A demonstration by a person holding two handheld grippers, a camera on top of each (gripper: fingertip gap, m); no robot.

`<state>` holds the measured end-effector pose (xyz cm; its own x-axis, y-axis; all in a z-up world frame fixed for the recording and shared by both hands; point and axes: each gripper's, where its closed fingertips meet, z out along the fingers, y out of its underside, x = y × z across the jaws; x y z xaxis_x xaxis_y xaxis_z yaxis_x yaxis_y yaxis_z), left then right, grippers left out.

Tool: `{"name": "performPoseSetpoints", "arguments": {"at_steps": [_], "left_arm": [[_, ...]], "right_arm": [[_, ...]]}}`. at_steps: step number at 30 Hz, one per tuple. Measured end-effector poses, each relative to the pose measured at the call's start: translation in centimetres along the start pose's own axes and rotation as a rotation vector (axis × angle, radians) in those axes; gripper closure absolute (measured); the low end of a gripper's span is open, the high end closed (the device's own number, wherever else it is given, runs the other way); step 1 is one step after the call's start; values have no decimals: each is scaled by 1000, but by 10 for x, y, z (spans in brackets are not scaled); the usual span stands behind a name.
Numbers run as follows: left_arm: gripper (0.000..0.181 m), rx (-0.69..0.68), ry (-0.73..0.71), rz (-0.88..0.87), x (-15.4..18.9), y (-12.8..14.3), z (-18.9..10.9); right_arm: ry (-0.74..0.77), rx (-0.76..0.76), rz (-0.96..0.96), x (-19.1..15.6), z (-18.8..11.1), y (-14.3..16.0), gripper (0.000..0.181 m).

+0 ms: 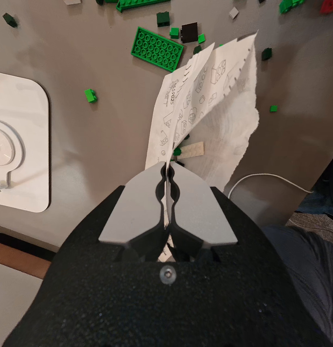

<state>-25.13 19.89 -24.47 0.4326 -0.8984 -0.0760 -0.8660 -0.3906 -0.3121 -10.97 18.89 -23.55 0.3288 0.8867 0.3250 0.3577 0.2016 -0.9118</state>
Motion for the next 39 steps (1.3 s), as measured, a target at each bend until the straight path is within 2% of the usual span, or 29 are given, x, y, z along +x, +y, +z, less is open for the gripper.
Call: {"name": "performPoseSetpoints", "arguments": {"at_steps": [6,10,13,15,19,22,24,26,31,39], "left_arm": [[181,-18,88,25,17,1,4],[181,-17,75,50,16,3,3],[181,-12,65,52,14,3,2],[181,-13,53,56,13,3,2],[181,-11,-29,52,-1,3,-2],[181,-3,-83,15,-12,4,-6],[181,-4,-106,21,-17,6,-7],[181,0,-127,19,-20,7,-9],[181,-3,-153,7,-25,11,-12],[181,5,-201,-42,-33,20,-17]], "right_arm": [[3,-29,-44,-3,3,4,175],[28,-11,-40,2,0,1,175],[164,-22,-92,24,-10,0,177],[328,-48,-126,55,-30,0,178],[614,-46,-108,112,-93,3,179],[777,-128,-89,146,-135,35,180],[835,-197,-26,163,-154,62,180],[866,-178,81,174,-167,74,180],[855,-34,222,176,-171,70,180],[865,-116,157,176,-158,83,179]]}}
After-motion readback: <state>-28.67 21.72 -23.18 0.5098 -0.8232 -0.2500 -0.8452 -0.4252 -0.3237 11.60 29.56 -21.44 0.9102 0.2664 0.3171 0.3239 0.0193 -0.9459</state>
